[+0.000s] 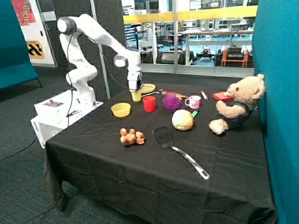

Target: Match the cups with the appropriate bowls

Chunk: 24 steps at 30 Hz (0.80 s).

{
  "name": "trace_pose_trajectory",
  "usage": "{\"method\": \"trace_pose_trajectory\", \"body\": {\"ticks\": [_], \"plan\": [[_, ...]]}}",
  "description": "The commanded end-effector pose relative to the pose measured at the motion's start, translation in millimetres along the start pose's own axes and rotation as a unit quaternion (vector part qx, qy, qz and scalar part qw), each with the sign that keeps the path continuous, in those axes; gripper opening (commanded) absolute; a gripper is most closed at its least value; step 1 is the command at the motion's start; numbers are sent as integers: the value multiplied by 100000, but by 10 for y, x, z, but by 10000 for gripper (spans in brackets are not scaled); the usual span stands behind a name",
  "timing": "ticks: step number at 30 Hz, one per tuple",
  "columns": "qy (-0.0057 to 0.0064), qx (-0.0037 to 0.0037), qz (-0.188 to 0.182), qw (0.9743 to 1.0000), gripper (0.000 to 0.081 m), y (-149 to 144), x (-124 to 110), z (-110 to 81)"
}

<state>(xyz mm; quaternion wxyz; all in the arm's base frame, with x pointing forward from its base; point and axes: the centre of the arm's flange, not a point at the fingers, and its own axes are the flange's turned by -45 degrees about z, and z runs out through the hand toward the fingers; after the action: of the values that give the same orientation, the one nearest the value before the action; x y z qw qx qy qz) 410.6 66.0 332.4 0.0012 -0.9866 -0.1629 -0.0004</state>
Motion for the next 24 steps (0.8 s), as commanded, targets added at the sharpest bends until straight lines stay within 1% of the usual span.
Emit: {"method": "trace_pose_trajectory", "body": {"ticks": [1,18,24], "plan": [[-64,-109,-210,100000,0,-6,2,2],[-64,-108,-783,99997,0,-60,-9,22],[-65,-108,-1122,99994,0,-79,-5,-16]]}}
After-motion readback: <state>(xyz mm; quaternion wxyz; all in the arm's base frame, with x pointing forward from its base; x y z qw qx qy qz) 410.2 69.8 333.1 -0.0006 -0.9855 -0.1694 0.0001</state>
